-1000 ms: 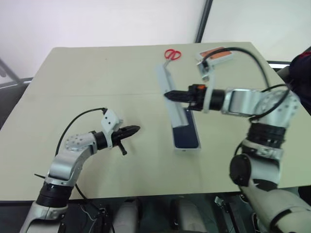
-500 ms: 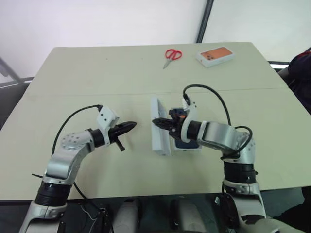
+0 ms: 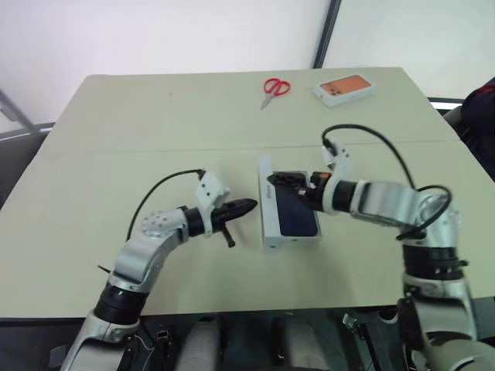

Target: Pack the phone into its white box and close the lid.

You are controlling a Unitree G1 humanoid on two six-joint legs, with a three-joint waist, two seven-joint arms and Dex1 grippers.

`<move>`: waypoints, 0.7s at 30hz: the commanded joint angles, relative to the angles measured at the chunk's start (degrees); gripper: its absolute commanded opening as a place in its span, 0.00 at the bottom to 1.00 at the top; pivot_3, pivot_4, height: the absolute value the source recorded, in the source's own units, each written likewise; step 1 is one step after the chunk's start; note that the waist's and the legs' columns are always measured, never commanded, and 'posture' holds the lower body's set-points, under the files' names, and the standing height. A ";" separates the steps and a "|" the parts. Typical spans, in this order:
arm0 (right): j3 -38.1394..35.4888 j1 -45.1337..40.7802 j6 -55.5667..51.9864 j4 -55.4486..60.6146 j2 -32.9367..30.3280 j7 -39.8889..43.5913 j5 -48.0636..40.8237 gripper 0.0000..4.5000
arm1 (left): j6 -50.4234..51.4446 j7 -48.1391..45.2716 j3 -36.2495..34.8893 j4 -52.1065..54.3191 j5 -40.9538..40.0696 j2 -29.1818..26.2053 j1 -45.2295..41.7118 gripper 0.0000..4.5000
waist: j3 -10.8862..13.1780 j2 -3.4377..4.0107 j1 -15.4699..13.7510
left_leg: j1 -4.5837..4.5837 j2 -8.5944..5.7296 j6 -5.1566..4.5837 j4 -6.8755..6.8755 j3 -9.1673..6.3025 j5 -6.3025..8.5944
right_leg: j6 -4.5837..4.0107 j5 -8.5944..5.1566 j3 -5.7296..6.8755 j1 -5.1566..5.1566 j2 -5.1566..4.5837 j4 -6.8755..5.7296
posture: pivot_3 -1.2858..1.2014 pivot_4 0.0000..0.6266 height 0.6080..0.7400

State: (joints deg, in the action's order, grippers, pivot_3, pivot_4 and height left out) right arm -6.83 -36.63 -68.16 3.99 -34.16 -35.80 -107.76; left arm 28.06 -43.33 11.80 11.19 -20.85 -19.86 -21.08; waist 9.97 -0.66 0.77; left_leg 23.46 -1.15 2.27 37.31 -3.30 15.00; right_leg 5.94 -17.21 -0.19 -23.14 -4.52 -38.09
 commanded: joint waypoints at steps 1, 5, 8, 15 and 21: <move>1.17 -2.96 -0.81 3.72 -5.12 11.03 11.35 1.00 | 0.25 0.71 1.87 -0.25 1.26 1.32 -1.59 0.00 | 0.00 0.00 0.08 | 0.00 -0.01 0.00 -0.01 0.00 0.00 | 0.00 0.00 0.00 0.00 0.00 0.01 | 0.52 0.24 1.00; 4.33 -4.72 1.30 4.93 -10.32 21.76 26.82 1.00 | 0.93 1.91 3.19 -1.90 2.01 3.72 -3.12 0.00 | 0.00 0.00 0.05 | -0.02 0.00 -0.02 -0.02 -0.01 0.01 | 0.00 0.00 0.00 0.00 0.08 0.00 | 0.52 0.24 1.00; 7.69 -4.72 2.85 7.17 -13.29 29.66 36.89 1.00 | 0.98 3.29 3.13 -2.62 2.79 5.20 -3.94 0.00 | 0.00 0.00 -0.06 | -0.01 0.00 -0.02 -0.01 -0.01 0.01 | 0.00 0.00 0.00 -0.01 0.04 0.02 | 0.52 0.24 1.00; 22.76 -1.26 14.96 15.41 -25.34 49.93 66.82 0.68 | 11.24 8.29 -6.24 3.11 -2.30 3.21 -4.38 0.00 | 0.02 -0.02 0.03 | 0.01 0.00 -0.01 -0.02 -0.04 0.01 | 0.01 0.00 0.01 -0.04 0.03 0.03 | 0.52 0.24 1.00; 27.53 0.92 25.34 17.13 -28.55 62.07 82.36 0.01 | 28.47 11.50 -12.85 11.00 -9.24 -2.63 -2.73 0.00 | 0.04 -0.01 0.15 | -0.01 0.01 -0.01 -0.02 -0.05 0.00 | 0.01 -0.01 0.00 -0.05 0.04 0.01 | 0.52 0.24 1.00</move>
State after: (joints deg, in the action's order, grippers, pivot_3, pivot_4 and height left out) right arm 21.16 -35.49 -46.07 18.33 -61.96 23.40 -29.20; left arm 52.71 -32.48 0.51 18.86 -27.38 -22.07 -24.40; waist 10.00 -0.67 0.93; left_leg 23.44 -1.15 2.27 37.29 -3.36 15.00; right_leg 5.95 -17.22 -0.19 -23.19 -4.48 -38.08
